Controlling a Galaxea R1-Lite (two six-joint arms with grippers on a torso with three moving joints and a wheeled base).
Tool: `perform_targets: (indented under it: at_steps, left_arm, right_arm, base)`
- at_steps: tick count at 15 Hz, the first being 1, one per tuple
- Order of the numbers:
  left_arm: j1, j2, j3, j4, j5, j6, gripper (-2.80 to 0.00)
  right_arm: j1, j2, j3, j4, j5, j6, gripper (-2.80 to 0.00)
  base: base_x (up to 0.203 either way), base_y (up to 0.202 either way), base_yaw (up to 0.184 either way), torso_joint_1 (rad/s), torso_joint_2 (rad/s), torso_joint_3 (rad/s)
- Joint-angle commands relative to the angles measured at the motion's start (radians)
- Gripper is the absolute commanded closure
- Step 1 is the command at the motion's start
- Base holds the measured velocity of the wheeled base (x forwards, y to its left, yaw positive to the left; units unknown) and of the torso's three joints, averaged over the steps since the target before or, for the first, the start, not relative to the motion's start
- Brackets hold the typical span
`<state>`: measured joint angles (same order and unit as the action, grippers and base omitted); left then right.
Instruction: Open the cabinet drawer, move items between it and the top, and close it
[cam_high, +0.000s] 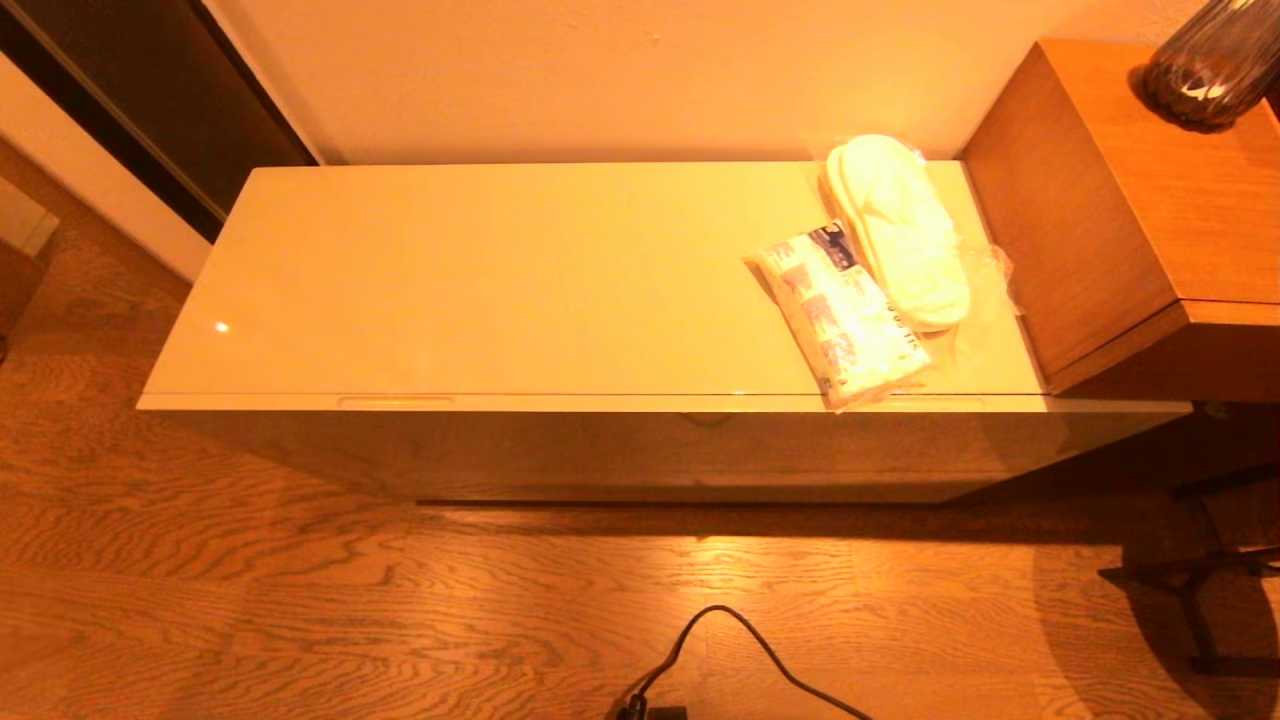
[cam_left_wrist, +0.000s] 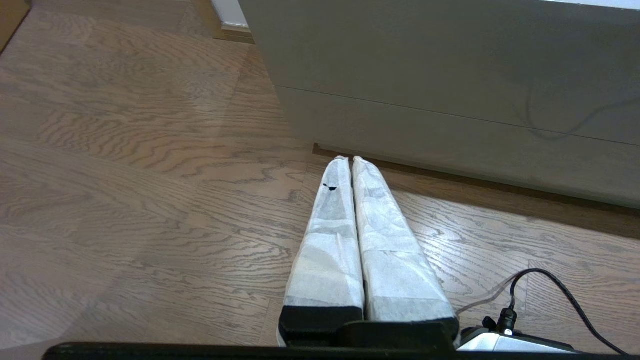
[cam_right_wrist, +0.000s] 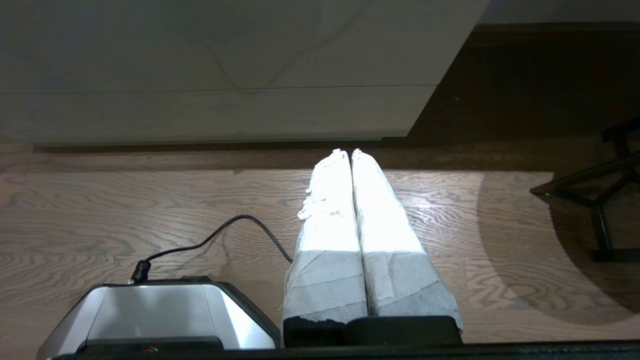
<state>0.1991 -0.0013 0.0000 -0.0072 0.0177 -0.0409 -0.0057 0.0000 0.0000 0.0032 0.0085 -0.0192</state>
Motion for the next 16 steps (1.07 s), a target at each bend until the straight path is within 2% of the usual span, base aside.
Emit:
perform_targets:
  at_steps: [1,16]
  left_arm:
    - [0.0,-0.039,0.002,0.0,0.001,-0.001,0.0]
    - [0.0,-0.039,0.002,0.0,0.001,-0.001,0.0]
  right_arm:
    - [0.001,0.002,0.002,0.0,0.001,-0.001,0.0]
    - [0.0,0.002,0.002,0.0,0.001,-0.001,0.0]
  base:
    - [0.0,0.0,0.0,0.0,0.0,0.0]
    - [0.0,0.0,0.0,0.0,0.0,0.0]
